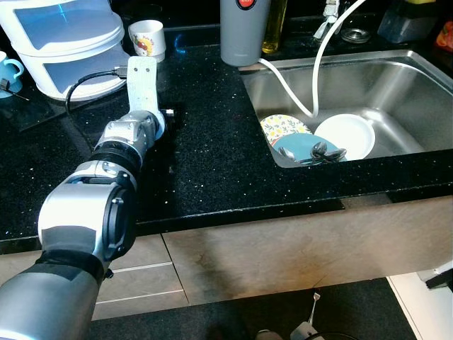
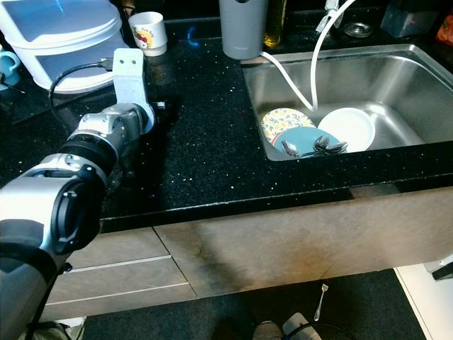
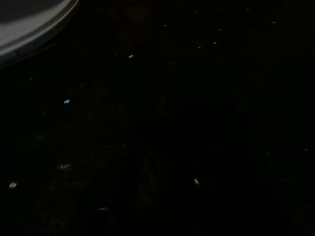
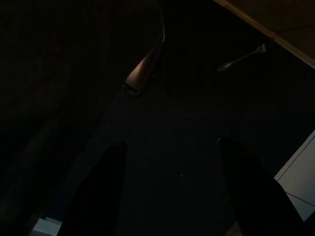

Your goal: Kitchen organization

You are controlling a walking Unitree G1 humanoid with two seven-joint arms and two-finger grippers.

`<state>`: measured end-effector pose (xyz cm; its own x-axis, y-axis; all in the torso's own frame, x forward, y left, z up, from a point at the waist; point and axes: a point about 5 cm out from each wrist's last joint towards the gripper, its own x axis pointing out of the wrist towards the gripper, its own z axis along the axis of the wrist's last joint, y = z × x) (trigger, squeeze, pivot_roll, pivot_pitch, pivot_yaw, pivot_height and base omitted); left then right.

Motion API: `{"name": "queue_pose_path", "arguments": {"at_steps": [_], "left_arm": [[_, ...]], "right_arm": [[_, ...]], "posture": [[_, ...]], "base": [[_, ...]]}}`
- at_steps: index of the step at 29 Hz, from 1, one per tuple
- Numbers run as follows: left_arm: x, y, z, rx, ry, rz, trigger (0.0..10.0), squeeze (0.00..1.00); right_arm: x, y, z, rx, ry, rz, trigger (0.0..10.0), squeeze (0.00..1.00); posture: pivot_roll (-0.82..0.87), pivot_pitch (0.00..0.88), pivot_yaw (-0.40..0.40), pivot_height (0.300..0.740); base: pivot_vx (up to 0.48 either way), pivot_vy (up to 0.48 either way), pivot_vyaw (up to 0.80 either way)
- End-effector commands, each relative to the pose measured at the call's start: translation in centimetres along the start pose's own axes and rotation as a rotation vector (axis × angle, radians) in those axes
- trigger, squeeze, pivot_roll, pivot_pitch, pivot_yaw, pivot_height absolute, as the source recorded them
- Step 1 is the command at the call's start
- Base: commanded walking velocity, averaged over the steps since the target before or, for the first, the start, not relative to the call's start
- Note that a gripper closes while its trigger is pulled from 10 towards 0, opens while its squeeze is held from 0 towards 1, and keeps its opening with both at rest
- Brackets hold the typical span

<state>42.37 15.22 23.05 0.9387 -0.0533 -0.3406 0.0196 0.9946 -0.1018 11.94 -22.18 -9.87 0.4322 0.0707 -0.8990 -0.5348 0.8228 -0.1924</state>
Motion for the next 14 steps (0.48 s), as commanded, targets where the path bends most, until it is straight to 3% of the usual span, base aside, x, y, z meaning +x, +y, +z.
{"name": "queue_pose_path", "arguments": {"at_steps": [1, 14], "left_arm": [[0.3, 0.9, -4.1, -0.052, 0.175, 0.017, 0.0, 0.0], [0.2, 2.2, -5.4, -0.078, 0.23, 0.048, 0.0, 0.0]], "right_arm": [[-0.1, 0.1, -0.3, 0.018, 0.002, -0.005, 10.0, 0.0], [0.0, -0.1, -0.1, 0.026, -0.007, -0.02, 10.0, 0.0]], "posture": [[-0.12, 0.163, 0.033, 0.74], [-0.11, 0.156, 0.03, 0.74]], "base": [[0.0, 0.0, 0.0], [0.0, 0.0, 0.0]]}}
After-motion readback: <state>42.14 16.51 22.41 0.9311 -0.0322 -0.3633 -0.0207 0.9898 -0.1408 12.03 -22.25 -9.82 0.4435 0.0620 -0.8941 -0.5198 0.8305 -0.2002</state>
